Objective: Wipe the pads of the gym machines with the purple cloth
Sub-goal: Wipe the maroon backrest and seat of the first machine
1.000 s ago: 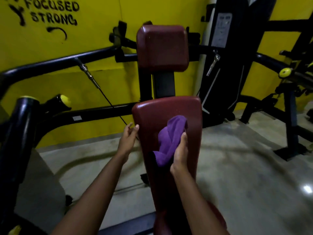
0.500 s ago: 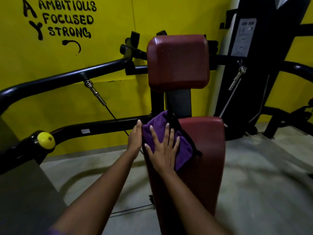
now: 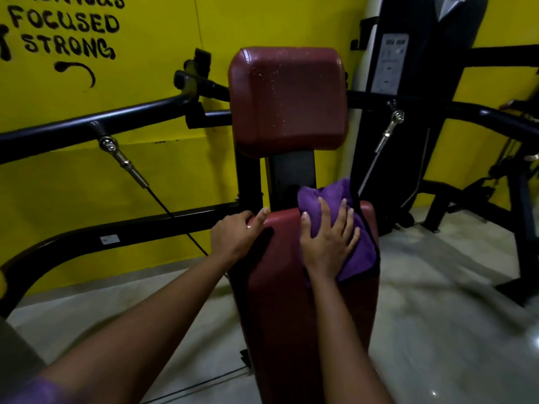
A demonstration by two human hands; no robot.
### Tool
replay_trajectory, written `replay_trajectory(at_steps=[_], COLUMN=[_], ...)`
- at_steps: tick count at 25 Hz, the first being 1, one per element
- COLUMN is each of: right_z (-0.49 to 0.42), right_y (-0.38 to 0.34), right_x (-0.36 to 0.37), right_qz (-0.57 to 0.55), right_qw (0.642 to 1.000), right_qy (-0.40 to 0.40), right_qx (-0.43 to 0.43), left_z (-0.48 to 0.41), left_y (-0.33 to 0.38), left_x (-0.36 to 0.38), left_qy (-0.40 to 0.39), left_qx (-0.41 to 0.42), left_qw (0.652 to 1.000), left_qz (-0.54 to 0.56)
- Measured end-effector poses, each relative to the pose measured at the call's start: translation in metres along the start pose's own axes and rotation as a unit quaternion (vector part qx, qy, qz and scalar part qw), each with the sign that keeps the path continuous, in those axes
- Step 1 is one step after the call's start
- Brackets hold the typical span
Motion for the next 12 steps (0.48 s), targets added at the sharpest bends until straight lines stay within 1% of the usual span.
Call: replay_trajectory(at_steps=[1,2,3,5,6,7,9,12], right_z=[0.007,0.017,0.026,0.032,0.024,0.013,-0.001,0.008], right_y=[-0.006,-0.018,-0.032,-0.045,-0.04,-0.03,-0.003,0.031], right_x=[-0.002,-0.001,0.004,0.011,0.011,0.008,0.001,-0.006], right_qz=[-0.007,-0.003,0.007,0.008,0.003,0.001,0.003,-0.03], right_qw=[0.999,0.998,1.0,0.998,0.996,0.997,1.0,0.991], right_qy=[0.015,0.014,0.005,-0.031,-0.036,-0.024,0.01,0.048], right_qx=[0.048,0.056,0.026,-0.061,-0.082,-0.08,-0.021,0.123], left_z=[0.0,-0.001,-0.002,-0.002,-0.002,-0.002,-0.001,0.003], left_y=[-0.002,-0.003,-0.004,-0.002,0.0,0.001,0.001,0.004], left_x=[0.0,0.001,0.001,-0.001,-0.001,-0.001,-0.001,0.0], left_qy=[0.01,0.015,0.022,0.038,0.042,0.047,0.045,0.014], left_qx=[0.004,0.004,0.006,0.014,0.018,0.021,0.029,0.032], left_qw=[1.0,1.0,1.0,0.999,0.999,0.998,0.998,0.999], left_qz=[0.0,0.001,-0.003,-0.018,-0.025,-0.026,-0.022,-0.006])
Point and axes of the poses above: each hand's wrist, its own z-axis away from the middle knuckle, its own x-axis out of the palm, y = z × x, the point moved 9 cm from there along -z, towards the middle knuckle, and after that the axes turned 2 degrees about -y, right-handed, at the moved point
